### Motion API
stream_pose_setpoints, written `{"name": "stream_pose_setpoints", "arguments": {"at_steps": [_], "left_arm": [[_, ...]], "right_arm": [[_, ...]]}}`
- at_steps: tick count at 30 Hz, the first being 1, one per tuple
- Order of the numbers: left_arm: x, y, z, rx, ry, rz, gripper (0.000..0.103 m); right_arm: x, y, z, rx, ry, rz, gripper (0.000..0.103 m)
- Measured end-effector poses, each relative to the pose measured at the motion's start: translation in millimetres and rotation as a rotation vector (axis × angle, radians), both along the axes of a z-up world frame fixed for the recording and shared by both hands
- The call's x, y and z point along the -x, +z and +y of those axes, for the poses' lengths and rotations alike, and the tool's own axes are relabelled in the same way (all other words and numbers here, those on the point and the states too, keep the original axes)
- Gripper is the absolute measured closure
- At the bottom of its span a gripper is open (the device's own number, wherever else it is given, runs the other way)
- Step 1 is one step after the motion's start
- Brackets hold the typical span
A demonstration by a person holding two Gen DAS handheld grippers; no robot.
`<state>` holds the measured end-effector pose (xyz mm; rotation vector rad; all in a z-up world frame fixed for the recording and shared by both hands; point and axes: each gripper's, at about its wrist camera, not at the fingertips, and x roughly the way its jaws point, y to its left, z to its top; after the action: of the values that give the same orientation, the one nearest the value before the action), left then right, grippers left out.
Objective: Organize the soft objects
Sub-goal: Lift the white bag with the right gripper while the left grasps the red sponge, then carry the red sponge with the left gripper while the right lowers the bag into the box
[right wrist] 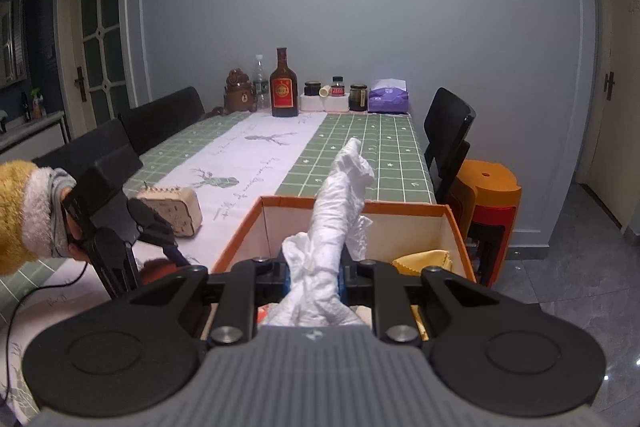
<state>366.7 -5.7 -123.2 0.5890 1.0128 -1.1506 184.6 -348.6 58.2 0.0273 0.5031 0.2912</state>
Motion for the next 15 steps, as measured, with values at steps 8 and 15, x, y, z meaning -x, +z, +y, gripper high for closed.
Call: {"name": "stream_pose_setpoints", "arguments": {"at_steps": [8, 15], "left_arm": [[17.8, -7.8, -1.4, -0.054, 0.004, -0.085, 0.006], [41.3, 2.1, 5.2, -0.099, 0.182, -0.104, 0.019]], "right_arm": [[14.6, 15.4, 7.3, -0.006, 0.009, -0.05, 0.085], [34.1, 26.8, 19.2, 0.013, 0.032, -0.083, 0.085]]}}
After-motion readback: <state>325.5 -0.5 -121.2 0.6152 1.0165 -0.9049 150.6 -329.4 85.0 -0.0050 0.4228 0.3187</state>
